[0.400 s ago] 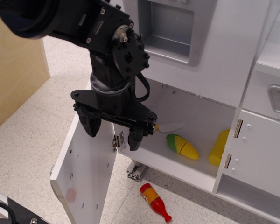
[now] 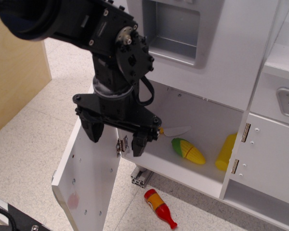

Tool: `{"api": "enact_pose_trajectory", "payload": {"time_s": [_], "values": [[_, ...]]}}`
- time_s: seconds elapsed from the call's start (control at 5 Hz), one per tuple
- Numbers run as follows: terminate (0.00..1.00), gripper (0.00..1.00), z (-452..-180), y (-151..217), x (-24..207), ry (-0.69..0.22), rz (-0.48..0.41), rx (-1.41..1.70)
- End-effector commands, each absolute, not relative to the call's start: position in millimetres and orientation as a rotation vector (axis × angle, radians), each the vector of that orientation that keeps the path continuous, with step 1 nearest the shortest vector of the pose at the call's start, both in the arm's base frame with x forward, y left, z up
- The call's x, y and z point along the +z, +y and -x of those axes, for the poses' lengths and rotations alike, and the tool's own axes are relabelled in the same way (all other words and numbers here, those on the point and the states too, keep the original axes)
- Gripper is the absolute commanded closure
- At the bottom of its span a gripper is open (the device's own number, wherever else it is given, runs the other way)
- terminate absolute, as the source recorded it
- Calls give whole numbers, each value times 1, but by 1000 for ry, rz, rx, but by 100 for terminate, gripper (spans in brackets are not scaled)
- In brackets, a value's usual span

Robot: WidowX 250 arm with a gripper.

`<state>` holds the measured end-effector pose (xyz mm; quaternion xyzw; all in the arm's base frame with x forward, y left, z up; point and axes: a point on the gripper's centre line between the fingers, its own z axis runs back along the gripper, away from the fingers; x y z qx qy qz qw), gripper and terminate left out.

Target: Close low fridge

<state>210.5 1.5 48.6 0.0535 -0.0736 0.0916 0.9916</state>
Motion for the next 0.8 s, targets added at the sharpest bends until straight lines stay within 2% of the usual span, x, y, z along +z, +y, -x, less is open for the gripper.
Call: {"api": "enact_pose_trajectory", "payload": {"time_s": [0.0, 0.2, 0.4, 0.6], "values": [[0, 0, -248, 69, 52, -217, -158, 300], [0, 0, -258, 93, 53, -204, -162, 362], [0, 0, -265, 104, 39, -198, -183, 378], [0, 0, -263, 104, 22, -223, -166, 379]]}}
